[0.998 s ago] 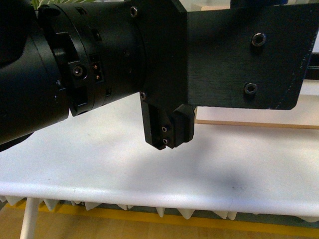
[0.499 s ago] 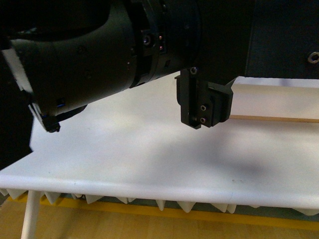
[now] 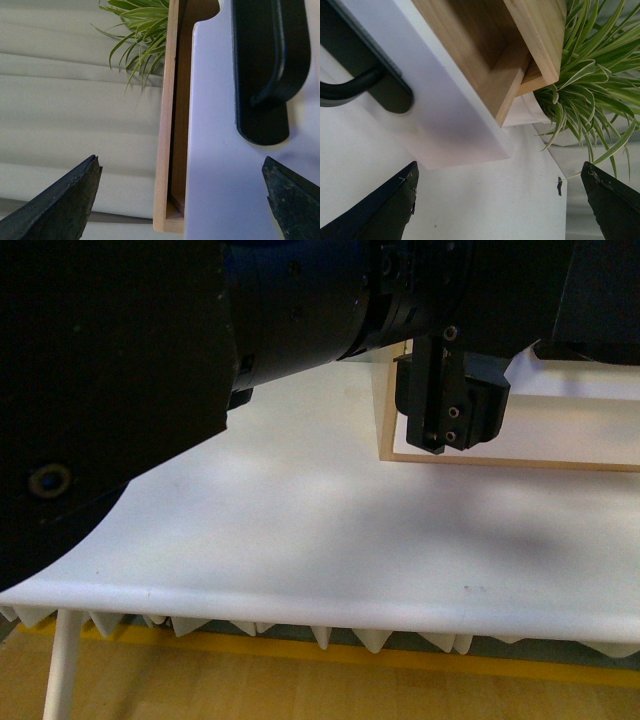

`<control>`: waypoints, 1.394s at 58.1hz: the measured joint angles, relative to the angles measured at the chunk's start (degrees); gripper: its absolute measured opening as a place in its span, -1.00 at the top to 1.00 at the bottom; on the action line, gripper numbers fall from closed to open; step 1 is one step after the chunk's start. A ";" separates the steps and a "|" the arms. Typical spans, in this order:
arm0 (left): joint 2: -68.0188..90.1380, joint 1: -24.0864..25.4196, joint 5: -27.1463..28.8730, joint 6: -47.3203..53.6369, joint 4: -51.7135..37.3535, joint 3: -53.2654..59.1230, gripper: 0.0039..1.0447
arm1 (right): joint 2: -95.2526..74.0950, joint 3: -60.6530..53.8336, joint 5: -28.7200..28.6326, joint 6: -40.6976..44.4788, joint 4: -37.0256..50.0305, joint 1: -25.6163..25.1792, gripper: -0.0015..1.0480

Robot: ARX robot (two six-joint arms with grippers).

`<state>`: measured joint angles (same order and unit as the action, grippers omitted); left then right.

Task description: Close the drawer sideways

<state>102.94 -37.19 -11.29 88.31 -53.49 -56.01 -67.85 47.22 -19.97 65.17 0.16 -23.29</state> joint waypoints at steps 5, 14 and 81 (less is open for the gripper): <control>0.94 0.15 -0.48 0.13 0.85 -1.46 -0.88 | -2.16 1.36 0.61 -0.02 0.79 0.20 -0.82; 3.67 0.66 -0.81 0.17 2.38 -5.70 -0.88 | -7.26 4.68 1.84 -0.13 3.41 1.05 -0.82; 17.44 4.09 0.83 0.83 6.99 -23.78 -0.88 | -27.63 17.33 5.88 -9.46 18.29 4.92 -0.82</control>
<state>120.38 -33.10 -10.46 89.14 -46.50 -79.79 -95.48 64.55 -14.09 55.70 18.46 -18.37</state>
